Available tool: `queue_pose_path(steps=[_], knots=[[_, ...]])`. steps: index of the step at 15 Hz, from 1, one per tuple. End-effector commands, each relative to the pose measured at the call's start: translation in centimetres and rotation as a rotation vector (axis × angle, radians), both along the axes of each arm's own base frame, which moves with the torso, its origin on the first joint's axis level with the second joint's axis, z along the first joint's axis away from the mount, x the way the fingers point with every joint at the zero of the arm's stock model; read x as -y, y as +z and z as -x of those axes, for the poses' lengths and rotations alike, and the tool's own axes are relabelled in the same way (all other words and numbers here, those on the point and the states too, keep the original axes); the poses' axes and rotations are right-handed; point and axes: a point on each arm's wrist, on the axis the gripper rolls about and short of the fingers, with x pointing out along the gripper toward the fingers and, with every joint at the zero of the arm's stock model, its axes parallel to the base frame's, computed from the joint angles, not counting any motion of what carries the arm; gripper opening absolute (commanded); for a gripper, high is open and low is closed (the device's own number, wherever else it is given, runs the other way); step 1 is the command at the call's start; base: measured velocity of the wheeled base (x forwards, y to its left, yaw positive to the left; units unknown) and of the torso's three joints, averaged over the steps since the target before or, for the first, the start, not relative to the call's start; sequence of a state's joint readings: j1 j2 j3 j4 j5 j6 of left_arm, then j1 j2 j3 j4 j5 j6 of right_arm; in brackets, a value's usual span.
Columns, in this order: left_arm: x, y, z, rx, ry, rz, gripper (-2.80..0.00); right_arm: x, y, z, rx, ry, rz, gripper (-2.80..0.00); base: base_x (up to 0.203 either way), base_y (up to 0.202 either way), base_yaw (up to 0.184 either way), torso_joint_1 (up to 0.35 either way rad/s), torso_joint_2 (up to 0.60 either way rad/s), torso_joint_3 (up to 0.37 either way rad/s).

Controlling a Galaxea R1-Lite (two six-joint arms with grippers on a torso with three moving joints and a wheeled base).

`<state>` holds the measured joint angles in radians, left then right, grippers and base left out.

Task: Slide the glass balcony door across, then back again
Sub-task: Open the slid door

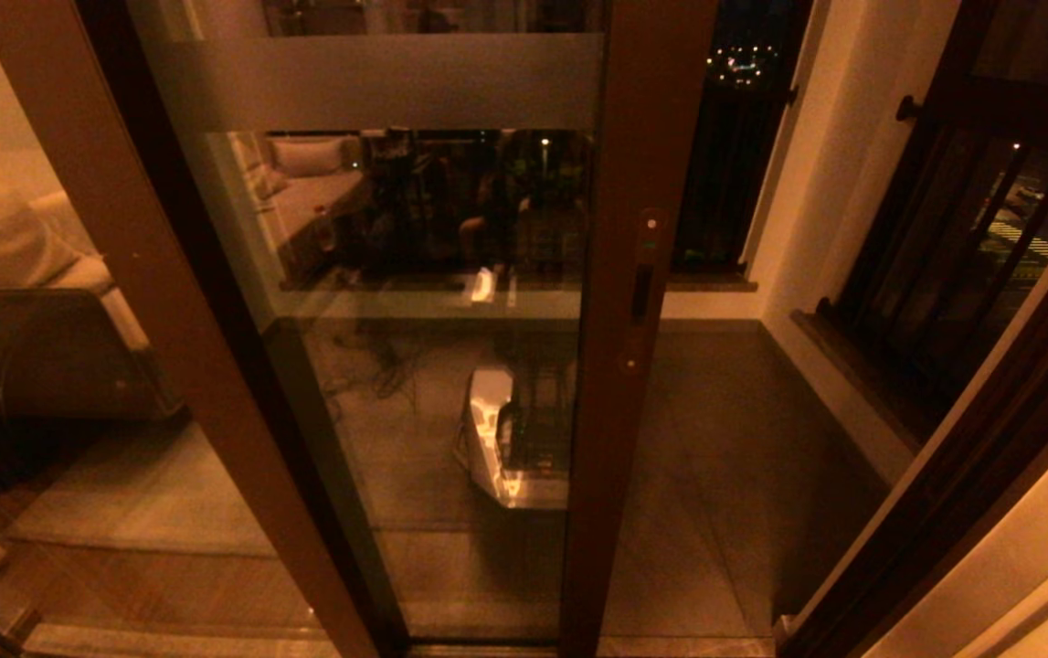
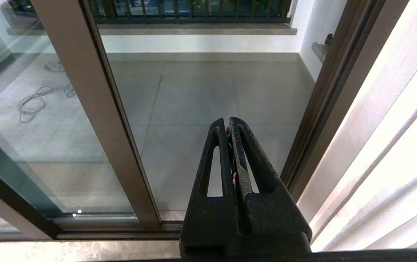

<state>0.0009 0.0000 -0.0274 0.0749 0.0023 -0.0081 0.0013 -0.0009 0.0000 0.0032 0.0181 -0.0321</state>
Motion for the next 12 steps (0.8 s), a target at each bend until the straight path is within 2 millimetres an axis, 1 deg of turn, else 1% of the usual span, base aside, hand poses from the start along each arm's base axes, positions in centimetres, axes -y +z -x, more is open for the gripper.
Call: queue_pose_path(steps=[1, 2, 3, 4, 5, 6, 7, 8, 9, 11, 12], knots=[[0.0, 0.4, 0.1, 0.015, 0.001, -0.007, -2.80, 0.0, -0.1, 0.0, -0.002, 0.002, 0.000, -2.80, 0.000, 0.000, 0.000, 0.000, 0.00, 0.000], [0.0, 1.7, 0.4, 0.045, 0.000, -0.027, -2.80, 0.0, -0.1, 0.0, -0.002, 0.001, 0.000, -2.80, 0.000, 0.000, 0.000, 0.000, 0.00, 0.000], [0.0, 3.9, 0.8, 0.083, -0.001, -0.050, -2.80, 0.0, -0.1, 0.0, -0.002, 0.001, 0.000, -2.80, 0.000, 0.000, 0.000, 0.000, 0.00, 0.000], [0.0, 6.5, 0.8, 0.102, -0.004, -0.063, -2.80, 0.0, -0.1, 0.0, -0.002, 0.001, 0.000, -2.80, 0.000, 0.000, 0.000, 0.000, 0.00, 0.000], [0.0, 9.6, 0.4, 0.113, -0.015, -0.068, -2.80, 0.0, -0.1, 0.0, -0.002, 0.001, 0.000, -2.80, 0.000, 0.000, 0.000, 0.000, 0.00, 0.000], [0.1, 12.7, -0.5, 0.110, -0.042, -0.066, -2.80, 0.0, -0.1, 0.0, -0.002, 0.001, 0.000, -2.80, 0.000, 0.000, 0.000, 0.000, 0.00, 0.000], [0.2, 15.3, -1.9, 0.099, -0.089, -0.061, -2.80, 0.0, -0.1, 0.0, -0.002, 0.001, 0.000, -2.80, 0.000, 0.000, 0.000, 0.000, 0.00, 0.000], [0.3, 17.3, -3.6, 0.079, -0.157, -0.051, -2.80, 0.0, -0.1, 0.0, -0.002, 0.001, 0.000, -2.80, 0.000, 0.000, 0.000, 0.000, 0.00, 0.000], [0.5, 18.9, -5.7, 0.051, -0.238, -0.031, -2.80, 0.0, -0.1, 0.0, -0.002, 0.001, 0.000, -2.80, 0.000, 0.000, 0.000, 0.000, 0.00, 0.000], [1.1, 21.2, -10.4, -0.013, -0.396, 0.045, -2.80, 0.0, -0.1, 0.0, -0.002, 0.001, 0.000, -2.80, 0.000, 0.000, 0.000, 0.000, 0.00, 0.000], [2.0, 21.9, -12.9, -0.061, -0.493, 0.098, -2.80, 0.0, -0.1, 0.0, -0.002, 0.001, 0.000, -2.80, 0.000, 0.000, 0.000, 0.000, 0.00, 0.000]])
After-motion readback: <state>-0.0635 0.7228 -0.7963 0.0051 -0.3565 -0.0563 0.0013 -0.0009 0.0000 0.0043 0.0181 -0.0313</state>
